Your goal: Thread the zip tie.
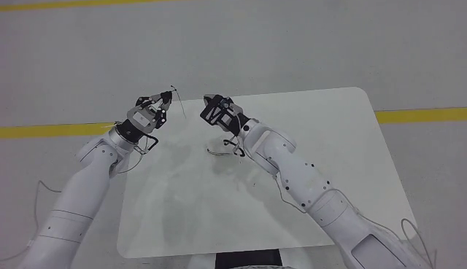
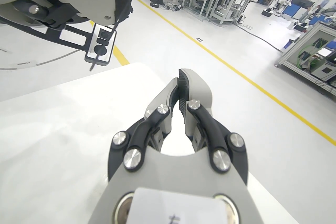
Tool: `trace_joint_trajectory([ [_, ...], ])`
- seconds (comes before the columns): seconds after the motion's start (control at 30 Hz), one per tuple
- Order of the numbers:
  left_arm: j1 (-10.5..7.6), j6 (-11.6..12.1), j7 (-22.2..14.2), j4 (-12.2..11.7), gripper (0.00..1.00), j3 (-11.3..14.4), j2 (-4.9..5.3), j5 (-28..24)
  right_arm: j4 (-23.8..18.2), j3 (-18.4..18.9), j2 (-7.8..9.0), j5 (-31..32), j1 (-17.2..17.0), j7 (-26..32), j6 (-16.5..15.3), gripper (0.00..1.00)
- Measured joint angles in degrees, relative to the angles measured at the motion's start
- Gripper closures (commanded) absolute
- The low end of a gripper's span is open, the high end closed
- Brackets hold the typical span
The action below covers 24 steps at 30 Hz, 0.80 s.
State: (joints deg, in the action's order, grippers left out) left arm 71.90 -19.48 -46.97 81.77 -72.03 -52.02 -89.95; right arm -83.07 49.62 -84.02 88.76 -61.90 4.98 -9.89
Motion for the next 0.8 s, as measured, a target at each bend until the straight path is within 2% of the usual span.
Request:
trace_joint_trajectory([
  [0.03,0.00,0.00,0.00,0.00,1.00,0.00,0.00,0.00,-0.19,0.05,0.01,-0.07,-0.13,0.05,-0.20,0.71],
  [0.07,0.00,0.00,0.00,0.00,1.00,0.00,0.00,0.00,-0.46,0.13,0.03,-0.31,-0.32,0.11,-0.72,0.46],
  [0.1,0.00,0.00,0.00,0.00,1.00,0.00,0.00,0.00,-0.67,0.18,0.06,-0.44,-0.47,0.19,-1.29,0.09],
  [0.13,0.00,0.00,0.00,0.00,1.00,0.00,0.00,0.00,-0.87,0.16,0.12,-0.47,-0.62,0.28,-2.18,0.02],
  [0.17,0.00,0.00,0.00,0.00,1.00,0.00,0.00,0.00,-1.12,0.13,0.23,-0.38,-0.88,0.41,-3.50,0.00],
  [0.27,0.00,0.00,0.00,0.00,1.00,0.00,0.00,0.00,-1.69,0.05,0.47,-0.54,-1.64,0.84,-6.53,0.00],
  [0.37,0.00,0.00,0.00,0.00,1.00,0.00,0.00,0.00,-2.25,-0.18,0.55,-1.05,-2.01,1.23,-8.54,0.16],
  [0.43,0.00,0.00,0.00,0.00,1.00,0.00,0.00,0.00,-2.43,-0.37,0.53,-1.31,-2.04,1.40,-9.12,0.21],
  [0.53,0.00,0.00,0.00,0.00,1.00,0.00,0.00,0.00,-2.48,-0.72,0.36,-2.00,-1.80,1.42,-9.26,0.32],
  [0.57,0.00,0.00,0.00,0.00,1.00,0.00,0.00,0.00,-2.45,-0.83,0.28,-2.26,-1.67,1.31,-9.13,0.41],
  [0.63,0.00,0.00,0.00,0.00,1.00,0.00,0.00,0.00,-2.27,-1.11,0.06,-2.80,-1.27,0.95,-8.46,0.47],
  [0.8,0.00,0.00,0.00,0.00,1.00,0.00,0.00,0.00,-1.46,-1.96,-0.63,-5.03,-0.17,-0.03,-7.10,0.52],
])
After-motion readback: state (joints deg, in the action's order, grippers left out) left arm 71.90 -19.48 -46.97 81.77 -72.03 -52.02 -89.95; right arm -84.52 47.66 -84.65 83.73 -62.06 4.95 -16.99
